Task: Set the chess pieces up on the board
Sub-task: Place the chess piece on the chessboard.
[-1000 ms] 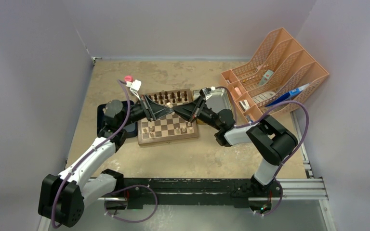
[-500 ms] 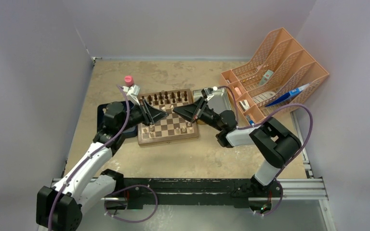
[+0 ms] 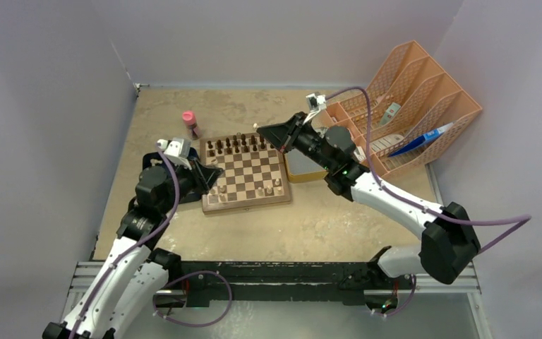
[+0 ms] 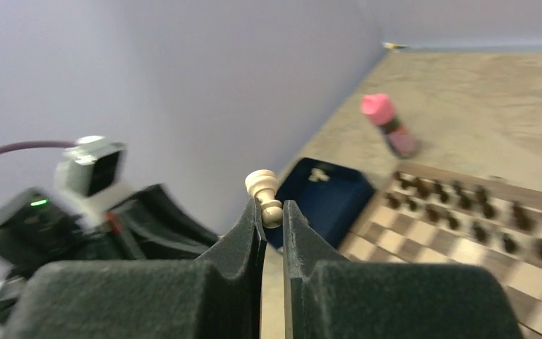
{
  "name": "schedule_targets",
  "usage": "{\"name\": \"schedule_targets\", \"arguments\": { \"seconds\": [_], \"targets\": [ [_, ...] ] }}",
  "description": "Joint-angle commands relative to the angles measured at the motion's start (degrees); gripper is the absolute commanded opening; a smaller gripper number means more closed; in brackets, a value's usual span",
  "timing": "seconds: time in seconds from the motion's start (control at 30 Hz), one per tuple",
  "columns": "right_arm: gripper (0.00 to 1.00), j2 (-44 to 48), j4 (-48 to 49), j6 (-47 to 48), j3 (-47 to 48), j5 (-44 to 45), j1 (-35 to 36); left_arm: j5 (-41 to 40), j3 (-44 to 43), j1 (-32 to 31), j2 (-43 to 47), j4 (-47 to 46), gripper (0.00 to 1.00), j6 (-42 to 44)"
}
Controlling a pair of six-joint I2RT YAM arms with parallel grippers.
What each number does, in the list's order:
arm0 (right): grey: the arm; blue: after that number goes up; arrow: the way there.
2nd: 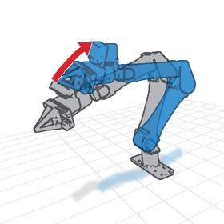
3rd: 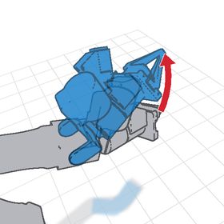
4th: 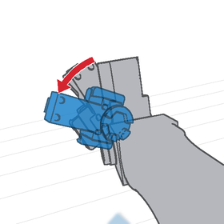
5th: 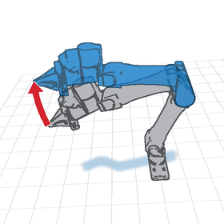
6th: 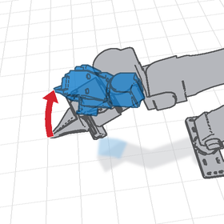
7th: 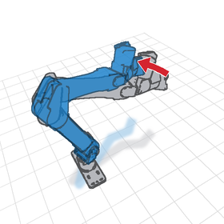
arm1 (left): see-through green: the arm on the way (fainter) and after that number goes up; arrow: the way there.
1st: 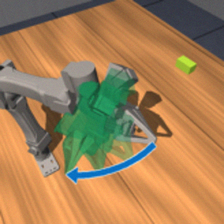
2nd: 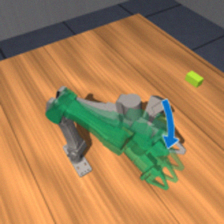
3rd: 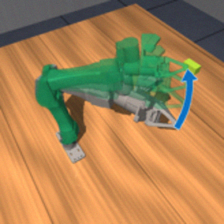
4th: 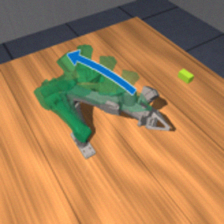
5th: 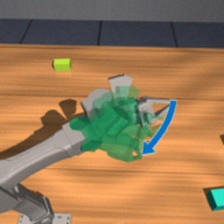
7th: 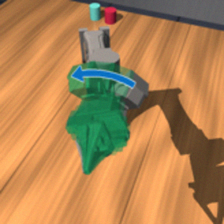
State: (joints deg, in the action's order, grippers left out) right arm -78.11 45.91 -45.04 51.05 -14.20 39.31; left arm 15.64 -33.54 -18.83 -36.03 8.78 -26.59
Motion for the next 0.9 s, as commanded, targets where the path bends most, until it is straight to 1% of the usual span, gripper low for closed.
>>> {"name": "schedule_targets", "arguments": {
  "seconds": [0.0,0.1,0.23,0.47,0.63,0.87],
  "targets": [
    [0.08,0.42,-27.34,19.44,8.83,13.09,0.78,-3.94,-2.25,-0.11,2.96,1.06,0.0,5.83],
    [0.08,-2.73,-38.96,25.12,15.68,19.96,1.65,-4.22,-4.37,-0.14,3.15,3.74,0.0,8.12],
    [0.08,-9.26,-54.21,30.6,25.19,28.52,3.14,-4.88,-6.58,-0.15,4.57,7.31,0.0,11.51],
    [0.09,-21.23,-71.55,35.84,37.83,34.25,5.25,-7.48,-4.17,-0.09,10.51,6.79,0.0,12.79],
    [0.1,-28.6,-78.84,38.56,43.77,35.55,7.91,-8.8,-4.3,-0.15,11.25,7.17,0.0,13.59],
    [0.13,-34.46,-81.79,41.2,45.64,33.73,9.44,-10.43,-4.6,-0.1,11.21,7.78,0.0,13.75]
  ]
}}
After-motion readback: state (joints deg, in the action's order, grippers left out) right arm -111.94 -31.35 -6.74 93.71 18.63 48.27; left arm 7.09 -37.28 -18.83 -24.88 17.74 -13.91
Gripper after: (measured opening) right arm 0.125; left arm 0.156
